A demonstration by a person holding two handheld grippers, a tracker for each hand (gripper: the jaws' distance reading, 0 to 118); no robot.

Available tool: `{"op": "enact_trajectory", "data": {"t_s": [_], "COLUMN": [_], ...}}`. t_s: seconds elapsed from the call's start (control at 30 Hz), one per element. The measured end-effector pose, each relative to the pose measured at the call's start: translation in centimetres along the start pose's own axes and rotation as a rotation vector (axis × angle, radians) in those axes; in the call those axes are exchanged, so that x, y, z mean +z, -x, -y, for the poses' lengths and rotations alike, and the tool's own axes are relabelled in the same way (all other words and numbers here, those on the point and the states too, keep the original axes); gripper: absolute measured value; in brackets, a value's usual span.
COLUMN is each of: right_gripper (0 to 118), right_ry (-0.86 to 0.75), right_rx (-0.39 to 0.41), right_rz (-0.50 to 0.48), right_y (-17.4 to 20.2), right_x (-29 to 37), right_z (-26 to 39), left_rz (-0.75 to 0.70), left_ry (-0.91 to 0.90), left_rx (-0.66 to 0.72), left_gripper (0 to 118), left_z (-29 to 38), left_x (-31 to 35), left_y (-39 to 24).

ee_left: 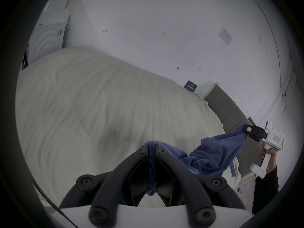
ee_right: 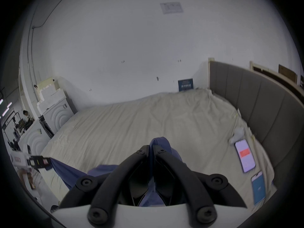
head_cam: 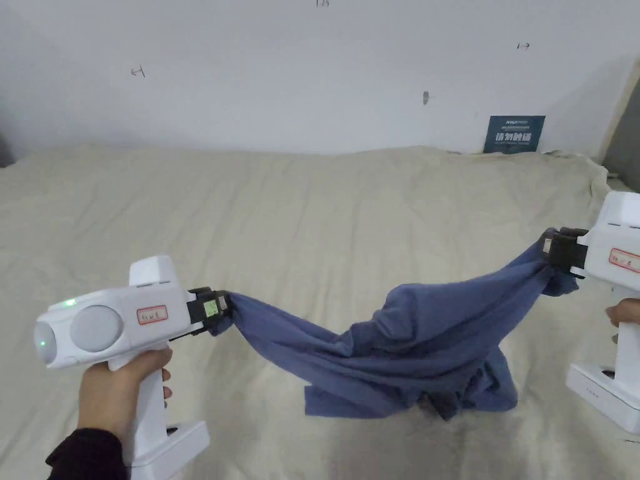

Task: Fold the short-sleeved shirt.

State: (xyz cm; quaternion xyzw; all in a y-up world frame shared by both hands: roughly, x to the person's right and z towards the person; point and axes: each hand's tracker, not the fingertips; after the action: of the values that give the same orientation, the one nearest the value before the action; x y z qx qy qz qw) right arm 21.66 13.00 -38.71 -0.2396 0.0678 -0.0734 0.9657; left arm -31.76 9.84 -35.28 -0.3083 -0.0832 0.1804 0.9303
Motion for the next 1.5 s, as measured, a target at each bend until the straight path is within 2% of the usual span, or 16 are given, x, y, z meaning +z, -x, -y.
{"op": "enact_trajectory", "data": {"t_s": [0.23,0.6,0.77,1.03,1.23,1.5], "right_gripper": [2,2,2,2,2,2], "right_ry": [-0.089,-0.256,-0.282,-0.182,-0.044,0.092], "right_rx": [0.092,0.121,0.117,0.067,0.034,-0.001], "right_rz": [0.019,0.022,0.015,0.011,0.026,0.02], "right_y": [2.3,4.7,5.7,3.9,3.2,1.7], "right_x": [-0.7,-2.5,-3.9,-9.0,-10.7,-9.6], "right_z": [-8.0,-19.2,-19.9,-12.9,-4.0,8.0], "left_rz": [-0.066,-0.2,-0.228,-0.291,-0.306,-0.323], "left_ry": [-0.132,-0.317,-0.363,-0.269,-0.135,0.016], "left_rx": [-0.082,-0.209,-0.223,-0.266,-0.229,-0.179], "left_gripper": [5,5,5,5,5,5], "left_z": [-10.5,-23.5,-25.7,-20.2,-11.8,-0.2], "left_x": [1.2,2.4,1.3,-4.7,-8.2,-8.9], "left_y": [-1.3,-4.9,-5.1,-1.8,1.9,6.6]}}
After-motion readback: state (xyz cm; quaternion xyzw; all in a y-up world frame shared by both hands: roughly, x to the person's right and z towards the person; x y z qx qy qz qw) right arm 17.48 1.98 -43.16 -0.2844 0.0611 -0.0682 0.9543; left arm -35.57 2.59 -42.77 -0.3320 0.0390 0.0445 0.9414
